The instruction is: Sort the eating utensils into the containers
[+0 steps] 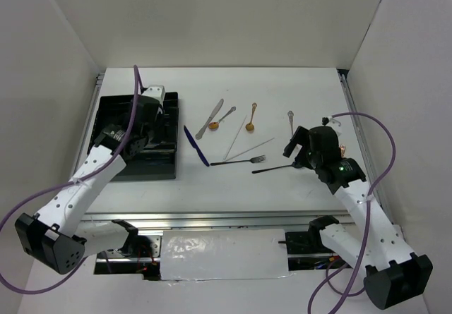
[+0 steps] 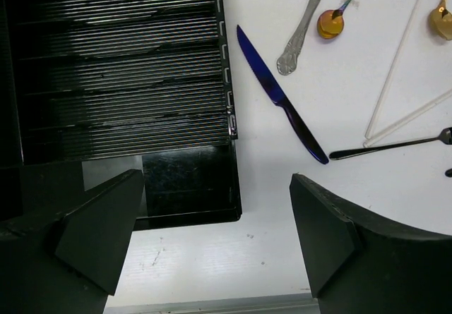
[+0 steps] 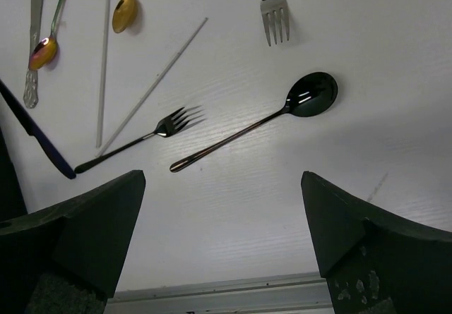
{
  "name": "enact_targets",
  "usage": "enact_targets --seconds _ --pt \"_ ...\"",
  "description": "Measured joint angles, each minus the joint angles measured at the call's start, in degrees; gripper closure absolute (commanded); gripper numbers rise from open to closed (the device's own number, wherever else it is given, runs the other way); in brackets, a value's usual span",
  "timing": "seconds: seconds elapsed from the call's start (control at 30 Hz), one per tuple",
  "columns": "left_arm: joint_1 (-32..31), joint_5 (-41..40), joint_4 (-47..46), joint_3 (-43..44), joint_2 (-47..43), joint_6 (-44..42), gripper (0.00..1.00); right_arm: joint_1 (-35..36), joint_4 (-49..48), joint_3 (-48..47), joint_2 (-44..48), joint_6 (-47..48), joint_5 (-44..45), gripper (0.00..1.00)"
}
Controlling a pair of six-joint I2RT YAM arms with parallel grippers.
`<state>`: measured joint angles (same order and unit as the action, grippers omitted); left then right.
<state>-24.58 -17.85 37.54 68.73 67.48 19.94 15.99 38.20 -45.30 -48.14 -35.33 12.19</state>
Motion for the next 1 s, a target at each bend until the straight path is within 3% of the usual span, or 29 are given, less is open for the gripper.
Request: enact_targets --seconds 0.37,0.5,0.67,0.8,1.0 --pt "2.7 0.8 1.1 -1.2 -0.7 2.1 0.01 0.2 0.4 1.2 2.2 -0.6 0.0 0.0" --pt "4.9 0.5 3.3 0.5 1.7 3.8 0.06 0.2 0.3 3.0 5.0 -0.4 -0.7 0.0" --pt "-0.8 -1.3 5.7 3.9 9.5 10.8 0.16 0.2 0.1 3.9 5.3 -0.4 -1.7 0.0" --pt "-7.1 -5.3 8.1 10.0 20.6 19.4 0.31 0.3 -0.1 5.1 5.9 -0.2 -3.0 0.0" --pt "-13.2 -7.6 9.4 13.7 32.5 32.9 0.28 0.4 0.0 5.6 6.6 0.2 -3.9 0.0"
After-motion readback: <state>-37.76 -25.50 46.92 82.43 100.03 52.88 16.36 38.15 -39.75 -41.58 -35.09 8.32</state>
